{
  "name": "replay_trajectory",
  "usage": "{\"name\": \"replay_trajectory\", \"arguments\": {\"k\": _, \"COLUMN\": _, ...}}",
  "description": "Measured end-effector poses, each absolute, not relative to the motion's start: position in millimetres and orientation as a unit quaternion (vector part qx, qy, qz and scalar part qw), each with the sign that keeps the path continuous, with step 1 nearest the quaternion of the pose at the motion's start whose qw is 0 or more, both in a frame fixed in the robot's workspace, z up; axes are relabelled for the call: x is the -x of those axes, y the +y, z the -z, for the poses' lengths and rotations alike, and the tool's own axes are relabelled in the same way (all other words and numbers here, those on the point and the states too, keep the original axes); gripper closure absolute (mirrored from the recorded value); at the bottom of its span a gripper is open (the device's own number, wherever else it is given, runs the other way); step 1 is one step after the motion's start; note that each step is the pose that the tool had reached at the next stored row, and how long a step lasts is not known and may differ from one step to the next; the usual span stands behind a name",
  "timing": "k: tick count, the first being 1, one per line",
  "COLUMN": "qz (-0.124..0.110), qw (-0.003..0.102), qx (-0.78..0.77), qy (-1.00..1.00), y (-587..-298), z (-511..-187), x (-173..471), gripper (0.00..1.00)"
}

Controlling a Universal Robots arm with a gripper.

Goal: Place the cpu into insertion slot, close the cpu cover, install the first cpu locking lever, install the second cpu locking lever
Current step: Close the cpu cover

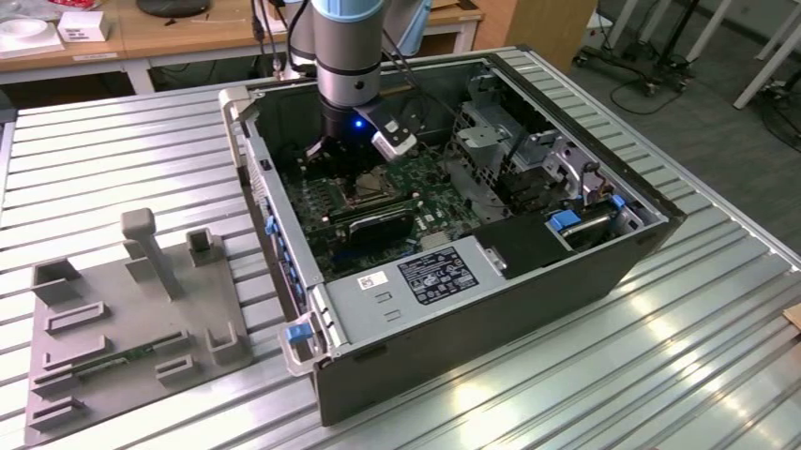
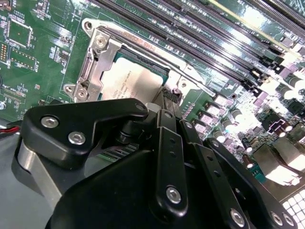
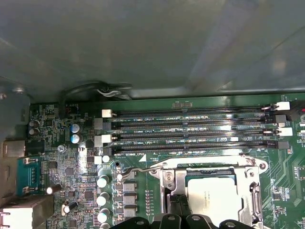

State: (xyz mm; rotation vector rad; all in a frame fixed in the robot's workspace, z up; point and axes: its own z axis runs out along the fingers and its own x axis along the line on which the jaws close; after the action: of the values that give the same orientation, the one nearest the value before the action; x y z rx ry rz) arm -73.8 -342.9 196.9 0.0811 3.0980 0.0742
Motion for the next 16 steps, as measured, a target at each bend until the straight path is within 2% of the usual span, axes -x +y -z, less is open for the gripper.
{"name": "replay_trajectory", "arguments": {"k": 16, "qz": -0.024, "qw": 0.021, "qx": -0.026, "qy": 0.999, "y": -342.9, "z": -210.8, "x": 73.8, "gripper": 0.89}}
